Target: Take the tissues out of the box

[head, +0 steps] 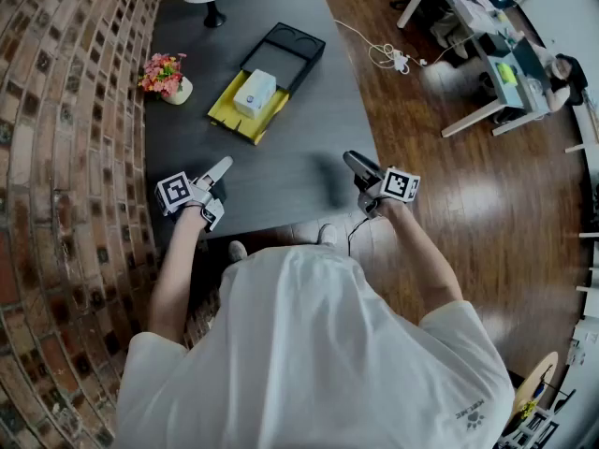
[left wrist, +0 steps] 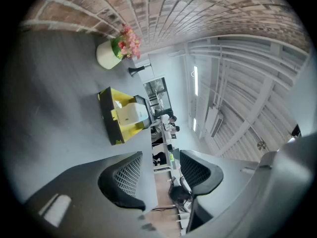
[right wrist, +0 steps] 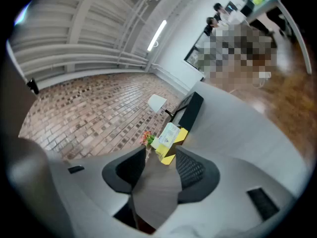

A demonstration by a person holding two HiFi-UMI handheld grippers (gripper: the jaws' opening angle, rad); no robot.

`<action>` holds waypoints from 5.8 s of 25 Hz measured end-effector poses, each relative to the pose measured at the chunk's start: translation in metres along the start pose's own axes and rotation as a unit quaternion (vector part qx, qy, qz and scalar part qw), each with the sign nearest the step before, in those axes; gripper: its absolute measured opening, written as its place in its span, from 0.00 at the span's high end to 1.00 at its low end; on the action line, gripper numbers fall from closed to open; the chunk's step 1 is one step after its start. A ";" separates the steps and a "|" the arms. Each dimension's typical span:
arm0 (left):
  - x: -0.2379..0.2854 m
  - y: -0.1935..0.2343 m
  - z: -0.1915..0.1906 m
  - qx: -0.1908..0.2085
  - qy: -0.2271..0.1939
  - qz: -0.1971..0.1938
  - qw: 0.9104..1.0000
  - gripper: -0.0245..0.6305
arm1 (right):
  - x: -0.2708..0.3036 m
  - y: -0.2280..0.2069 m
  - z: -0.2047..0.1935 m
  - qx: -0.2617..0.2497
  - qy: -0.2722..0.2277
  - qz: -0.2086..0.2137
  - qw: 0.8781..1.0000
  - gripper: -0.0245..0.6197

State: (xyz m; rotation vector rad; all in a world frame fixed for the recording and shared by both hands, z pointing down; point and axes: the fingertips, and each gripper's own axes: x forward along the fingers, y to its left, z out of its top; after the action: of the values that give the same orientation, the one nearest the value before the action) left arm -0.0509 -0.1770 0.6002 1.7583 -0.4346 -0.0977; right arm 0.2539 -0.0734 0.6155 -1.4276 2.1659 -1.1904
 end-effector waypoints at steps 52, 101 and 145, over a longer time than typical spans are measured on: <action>-0.095 -0.061 0.081 0.441 -0.100 0.143 0.880 0.52 | 0.209 0.093 0.160 -0.634 0.348 0.172 0.669 0.61; -0.107 -0.005 0.071 0.432 -0.190 0.218 0.854 0.39 | 0.347 -0.014 -0.046 -0.756 0.560 0.238 0.240 0.34; -0.034 -0.153 0.037 0.565 -0.224 0.135 0.782 0.44 | 0.014 0.158 0.049 -0.386 -0.177 -0.149 0.893 0.34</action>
State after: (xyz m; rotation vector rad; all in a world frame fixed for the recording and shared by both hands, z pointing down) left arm -0.0573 -0.1739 0.4393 2.8358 -1.2865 -0.0443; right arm 0.1793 -0.0821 0.4670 -2.1327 2.2845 -0.0391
